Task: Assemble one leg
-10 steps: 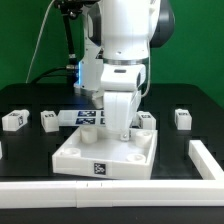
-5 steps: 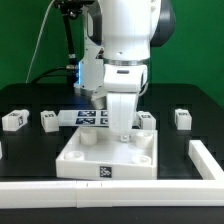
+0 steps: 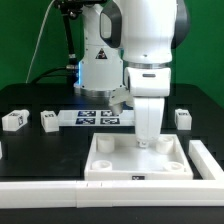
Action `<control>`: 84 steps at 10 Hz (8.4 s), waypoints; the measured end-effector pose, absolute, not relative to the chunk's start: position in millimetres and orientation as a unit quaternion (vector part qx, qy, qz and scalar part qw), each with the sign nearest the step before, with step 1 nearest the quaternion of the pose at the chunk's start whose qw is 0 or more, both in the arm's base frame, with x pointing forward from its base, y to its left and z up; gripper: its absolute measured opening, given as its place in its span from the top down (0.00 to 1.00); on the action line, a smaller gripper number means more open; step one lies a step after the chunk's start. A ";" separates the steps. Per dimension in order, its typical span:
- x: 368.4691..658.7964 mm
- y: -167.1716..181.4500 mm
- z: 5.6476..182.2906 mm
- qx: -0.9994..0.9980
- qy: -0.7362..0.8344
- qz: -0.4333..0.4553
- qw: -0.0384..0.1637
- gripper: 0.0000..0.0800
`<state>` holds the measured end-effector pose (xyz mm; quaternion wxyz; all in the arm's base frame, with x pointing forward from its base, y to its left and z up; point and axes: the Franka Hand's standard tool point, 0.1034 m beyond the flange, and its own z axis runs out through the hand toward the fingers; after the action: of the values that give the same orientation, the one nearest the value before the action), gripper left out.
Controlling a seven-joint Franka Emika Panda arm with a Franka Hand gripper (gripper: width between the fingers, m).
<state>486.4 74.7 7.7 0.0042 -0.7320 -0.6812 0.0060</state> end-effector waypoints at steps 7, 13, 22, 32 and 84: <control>488.9 83.1 7.9 -0.711 -0.703 0.004 0.005 0.93; 493.8 83.8 7.8 -0.714 -0.700 0.003 0.004 0.93; 495.3 85.7 7.7 -0.718 -0.696 0.003 0.004 0.21; 472.2 86.2 49.4 -0.784 -0.621 0.014 -0.007 0.19; 355.8 176.7 8.9 -0.866 -0.060 0.493 -0.051 0.59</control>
Offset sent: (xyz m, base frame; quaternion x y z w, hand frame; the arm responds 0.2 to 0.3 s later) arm 0.0000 0.0000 0.0000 0.0000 0.0000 0.0000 1.0000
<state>355.8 176.7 8.9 -0.0512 -0.8665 -0.0600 0.4930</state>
